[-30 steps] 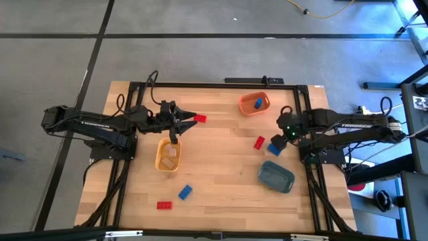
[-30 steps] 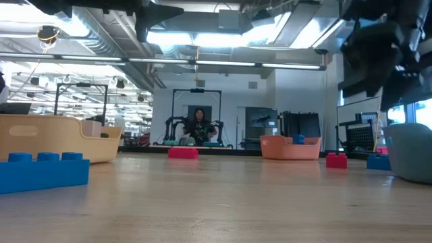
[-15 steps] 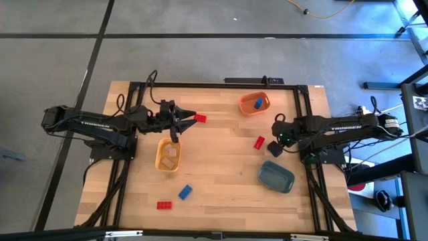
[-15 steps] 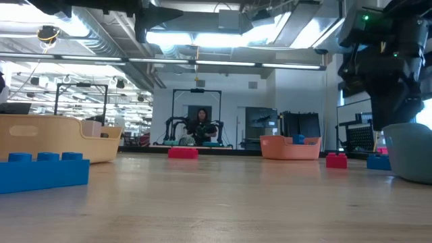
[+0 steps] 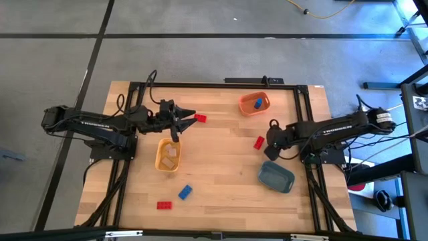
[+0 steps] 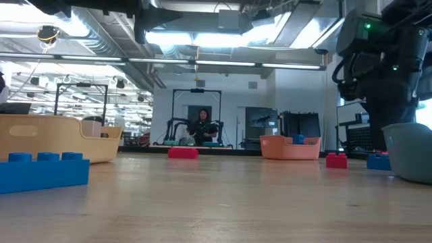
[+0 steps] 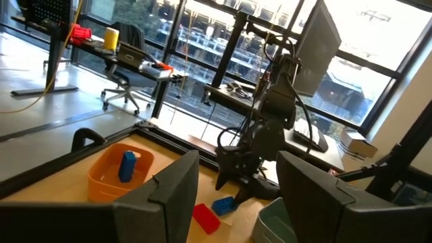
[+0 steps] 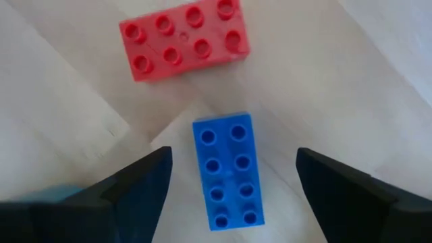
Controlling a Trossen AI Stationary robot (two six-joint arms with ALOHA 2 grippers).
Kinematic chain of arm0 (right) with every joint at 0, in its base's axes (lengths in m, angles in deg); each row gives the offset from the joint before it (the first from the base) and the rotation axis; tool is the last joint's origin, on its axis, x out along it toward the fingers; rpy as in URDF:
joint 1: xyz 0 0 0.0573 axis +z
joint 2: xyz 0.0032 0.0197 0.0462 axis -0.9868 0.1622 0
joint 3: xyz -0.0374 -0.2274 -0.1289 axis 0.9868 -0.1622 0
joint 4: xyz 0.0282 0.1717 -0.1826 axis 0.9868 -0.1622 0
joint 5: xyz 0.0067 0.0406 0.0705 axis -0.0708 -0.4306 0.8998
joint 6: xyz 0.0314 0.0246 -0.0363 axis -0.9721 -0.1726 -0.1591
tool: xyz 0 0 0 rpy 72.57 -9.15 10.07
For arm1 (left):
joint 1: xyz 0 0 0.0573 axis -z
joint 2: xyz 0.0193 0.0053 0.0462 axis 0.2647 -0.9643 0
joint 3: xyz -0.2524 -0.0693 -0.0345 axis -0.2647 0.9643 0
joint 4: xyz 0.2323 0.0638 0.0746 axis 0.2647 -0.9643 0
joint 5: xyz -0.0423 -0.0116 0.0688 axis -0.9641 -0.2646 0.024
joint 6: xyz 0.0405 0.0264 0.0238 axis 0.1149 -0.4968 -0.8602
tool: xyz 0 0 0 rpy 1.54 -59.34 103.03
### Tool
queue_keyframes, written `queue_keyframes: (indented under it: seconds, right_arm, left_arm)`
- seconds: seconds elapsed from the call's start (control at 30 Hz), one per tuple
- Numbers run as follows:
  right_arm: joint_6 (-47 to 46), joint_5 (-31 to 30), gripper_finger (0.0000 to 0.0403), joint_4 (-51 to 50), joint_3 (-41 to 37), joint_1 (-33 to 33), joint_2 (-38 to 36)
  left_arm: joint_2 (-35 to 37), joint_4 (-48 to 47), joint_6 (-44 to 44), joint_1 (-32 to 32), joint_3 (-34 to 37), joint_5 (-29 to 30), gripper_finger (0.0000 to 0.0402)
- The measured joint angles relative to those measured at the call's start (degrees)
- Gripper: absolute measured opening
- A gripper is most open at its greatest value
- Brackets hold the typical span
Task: Sort & place blocks by color
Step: Put the top blue game piece into the orange bin
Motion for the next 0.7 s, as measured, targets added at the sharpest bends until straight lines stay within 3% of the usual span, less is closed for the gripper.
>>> queue_keyframes:
  seconds: [0.57, 0.7]
  right_arm:
    - [4.2, -1.9, 0.0318, 0.9, 0.0, 1.1, 9.1]
    - [4.1, -1.9, 0.0297, 1.2, 0.2, 1.1, 10.7]
  left_arm:
    - [0.0, 0.0, -0.5, 0.0, 0.0, 1.0, 0.0191]
    - [0.0, 0.0, -0.5, 0.0, 0.0, 1.0, 0.0191]
